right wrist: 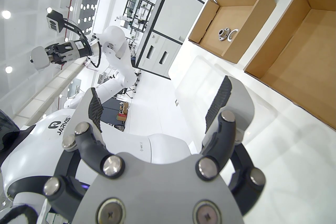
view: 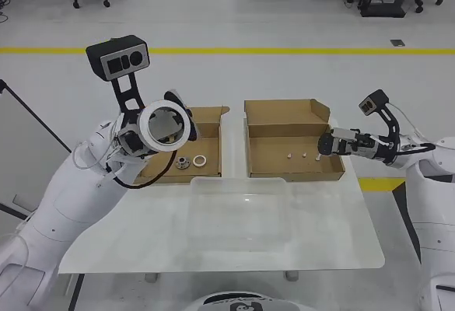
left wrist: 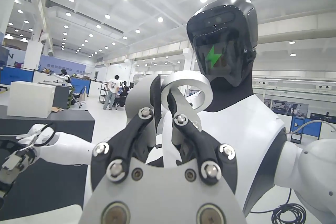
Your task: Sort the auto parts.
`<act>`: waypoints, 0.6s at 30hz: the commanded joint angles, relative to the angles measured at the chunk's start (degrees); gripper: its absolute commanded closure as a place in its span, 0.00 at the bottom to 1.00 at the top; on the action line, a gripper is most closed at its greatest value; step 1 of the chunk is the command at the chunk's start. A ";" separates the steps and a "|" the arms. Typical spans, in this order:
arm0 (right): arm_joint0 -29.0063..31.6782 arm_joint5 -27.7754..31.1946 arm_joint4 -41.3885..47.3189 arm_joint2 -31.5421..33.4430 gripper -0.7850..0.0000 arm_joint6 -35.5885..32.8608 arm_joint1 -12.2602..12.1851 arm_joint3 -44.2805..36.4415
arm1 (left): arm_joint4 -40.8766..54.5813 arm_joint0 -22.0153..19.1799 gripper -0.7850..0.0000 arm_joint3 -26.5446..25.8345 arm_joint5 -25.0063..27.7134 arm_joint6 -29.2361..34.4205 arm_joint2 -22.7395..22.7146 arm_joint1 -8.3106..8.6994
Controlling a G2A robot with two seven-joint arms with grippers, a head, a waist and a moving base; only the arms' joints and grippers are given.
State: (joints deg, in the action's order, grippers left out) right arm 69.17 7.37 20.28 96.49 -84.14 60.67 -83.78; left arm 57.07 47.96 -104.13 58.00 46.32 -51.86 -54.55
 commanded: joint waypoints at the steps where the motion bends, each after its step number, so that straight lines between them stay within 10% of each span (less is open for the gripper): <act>1: 0.00 0.00 0.00 0.00 0.00 0.00 0.00 0.00 | 0.19 0.09 1.00 0.09 0.00 0.00 -0.08 -0.11; 18: 0.00 0.00 0.00 0.00 0.00 0.00 0.00 0.00 | -8.13 0.24 1.00 0.69 -4.31 -1.06 -1.30 0.02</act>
State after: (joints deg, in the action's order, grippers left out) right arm 69.17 7.37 20.28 96.49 -84.14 60.67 -83.78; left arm 51.87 47.99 -103.33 55.70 45.63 -52.53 -54.56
